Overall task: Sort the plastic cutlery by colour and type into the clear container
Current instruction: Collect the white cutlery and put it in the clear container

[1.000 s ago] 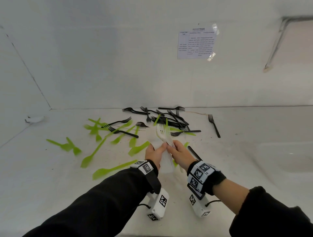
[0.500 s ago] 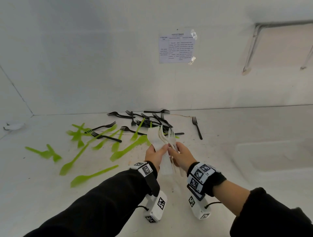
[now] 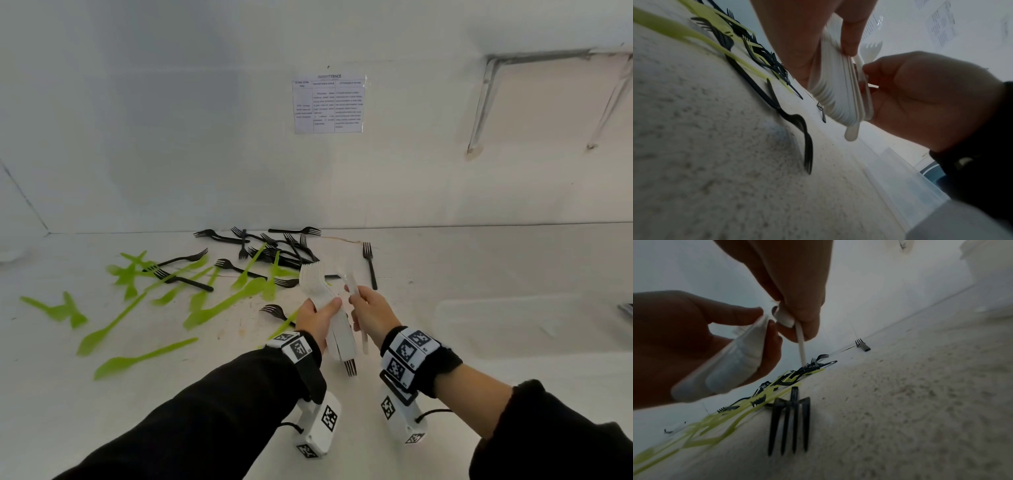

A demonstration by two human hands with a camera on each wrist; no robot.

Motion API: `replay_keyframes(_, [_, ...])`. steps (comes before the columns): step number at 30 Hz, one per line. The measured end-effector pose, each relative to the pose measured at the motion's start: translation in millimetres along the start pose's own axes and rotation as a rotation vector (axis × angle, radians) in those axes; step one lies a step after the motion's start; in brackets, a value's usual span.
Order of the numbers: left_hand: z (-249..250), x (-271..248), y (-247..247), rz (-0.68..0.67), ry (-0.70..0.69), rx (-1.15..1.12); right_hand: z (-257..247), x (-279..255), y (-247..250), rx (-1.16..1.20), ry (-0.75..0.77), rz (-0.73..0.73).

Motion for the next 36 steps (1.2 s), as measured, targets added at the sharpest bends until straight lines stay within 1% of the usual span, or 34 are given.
replay_keyframes(6, [-11, -5, -14, 0.073, -0.018, -0.011, 3, -11, 14, -0.17, 0.1, -0.102])
replay_keyframes(11, [-21, -12, -28, 0.066, -0.019, -0.029, 10, -12, 26, -0.212, 0.076, -0.145])
replay_keyframes(13, [-22, -15, -31, 0.061, -0.022, -0.013, 13, -12, 34, -0.199, 0.07, -0.109])
replay_keyframes(17, [-20, -21, -32, 0.097, -0.03, 0.0, 16, -14, 51, -0.122, 0.073, 0.053])
replay_keyframes(19, [-20, -22, -34, 0.098, -0.029, -0.006, 15, -15, 53, -0.091, 0.079, 0.079])
replay_keyframes(23, [-19, -29, -38, 0.063, -0.011, -0.023, 10, -17, 51, -0.129, 0.098, 0.067])
replay_keyframes(26, [-17, -33, -44, -0.003, 0.018, -0.028, 8, -20, 49, -0.157, 0.088, 0.051])
replay_keyframes(29, [-13, -40, -52, -0.103, 0.023, -0.02, 7, -20, 51, -0.128, 0.056, 0.053])
replay_keyframes(33, [-3, -46, -55, -0.17, 0.0, 0.054, 0, -21, 56, -0.065, 0.034, 0.043])
replay_keyframes(34, [0, -45, -57, -0.18, -0.014, 0.084, -3, -22, 57, -0.085, 0.032, 0.036])
replay_keyframes(36, [7, -43, -60, -0.182, -0.044, 0.163, -14, -24, 61, -0.221, 0.068, 0.054])
Point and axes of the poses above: each hand's wrist, its own x-axis towards the middle knuckle, its own y-axis out of the back of the hand, z = x × y, the point moved 8 cm from there along x, towards the middle knuckle, and after that the axes turned 3 degrees about x, right-handed, at the moved point
